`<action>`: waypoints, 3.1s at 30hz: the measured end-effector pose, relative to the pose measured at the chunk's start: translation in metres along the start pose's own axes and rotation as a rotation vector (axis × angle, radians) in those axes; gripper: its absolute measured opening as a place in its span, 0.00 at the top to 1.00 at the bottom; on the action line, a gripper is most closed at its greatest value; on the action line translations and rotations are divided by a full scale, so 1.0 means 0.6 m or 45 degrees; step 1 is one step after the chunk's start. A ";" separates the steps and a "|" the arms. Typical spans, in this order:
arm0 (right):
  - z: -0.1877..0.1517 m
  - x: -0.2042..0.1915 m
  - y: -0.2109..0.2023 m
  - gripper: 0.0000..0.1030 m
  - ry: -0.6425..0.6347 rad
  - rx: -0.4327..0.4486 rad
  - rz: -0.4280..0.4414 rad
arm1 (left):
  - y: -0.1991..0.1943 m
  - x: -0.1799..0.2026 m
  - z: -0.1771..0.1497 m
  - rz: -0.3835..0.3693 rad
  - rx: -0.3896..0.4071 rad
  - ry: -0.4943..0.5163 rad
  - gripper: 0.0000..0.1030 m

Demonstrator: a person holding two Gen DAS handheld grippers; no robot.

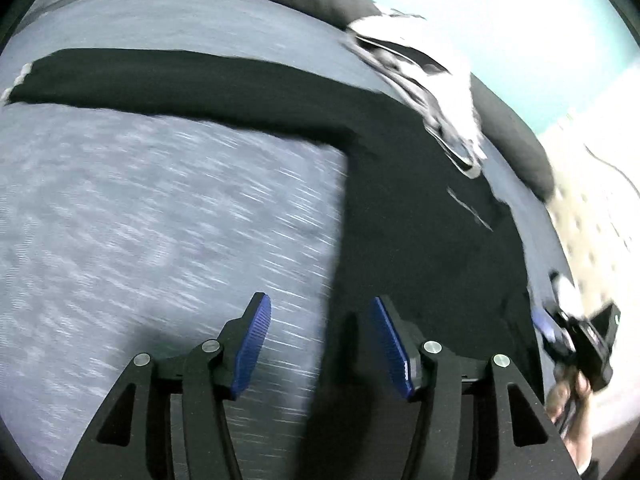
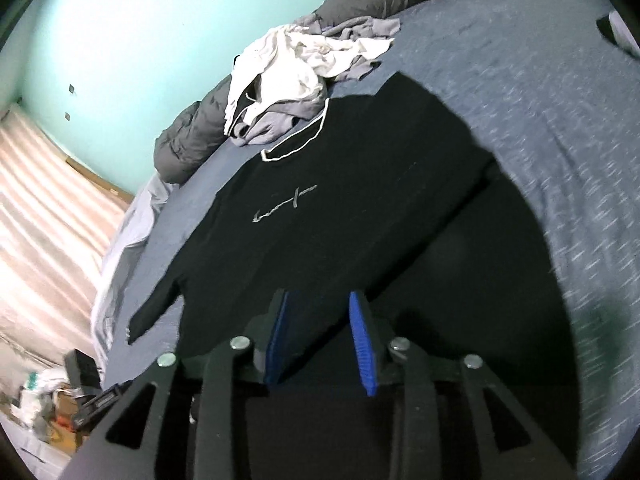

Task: Fold clothes
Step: 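Move the left tool to the other sleeve cuff and grasp it, then lift the sleeve with the left tool, fold it across the body, release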

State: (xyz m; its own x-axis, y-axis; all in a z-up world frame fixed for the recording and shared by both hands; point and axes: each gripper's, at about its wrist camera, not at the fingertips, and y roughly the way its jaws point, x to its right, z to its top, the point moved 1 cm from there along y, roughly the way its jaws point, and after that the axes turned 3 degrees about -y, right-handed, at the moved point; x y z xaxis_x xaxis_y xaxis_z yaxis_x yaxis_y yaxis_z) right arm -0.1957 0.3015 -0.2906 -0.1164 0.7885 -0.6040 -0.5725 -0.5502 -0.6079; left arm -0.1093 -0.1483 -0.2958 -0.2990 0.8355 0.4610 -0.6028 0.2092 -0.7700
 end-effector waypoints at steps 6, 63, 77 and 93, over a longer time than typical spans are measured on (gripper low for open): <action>0.002 0.005 -0.004 0.40 0.030 0.007 -0.004 | -0.035 -0.080 0.069 0.095 0.042 -0.153 0.36; 0.027 0.035 -0.036 0.18 0.069 0.115 -0.101 | -0.140 0.079 0.360 -0.089 0.337 0.081 0.89; 0.010 0.059 -0.106 0.18 0.116 0.166 -0.129 | -0.066 0.483 0.157 -0.416 0.062 0.606 0.89; -0.036 0.101 -0.141 0.18 0.186 0.120 -0.146 | 0.108 0.446 -0.088 -0.280 -0.288 0.735 0.58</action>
State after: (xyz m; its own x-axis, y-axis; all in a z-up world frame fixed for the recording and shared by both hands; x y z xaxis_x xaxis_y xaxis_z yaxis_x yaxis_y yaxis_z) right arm -0.1368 0.3898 -0.2871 0.0687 0.7926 -0.6059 -0.6492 -0.4256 -0.6304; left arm -0.1895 0.1157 -0.2453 0.2965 0.8863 0.3557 -0.4152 0.4550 -0.7877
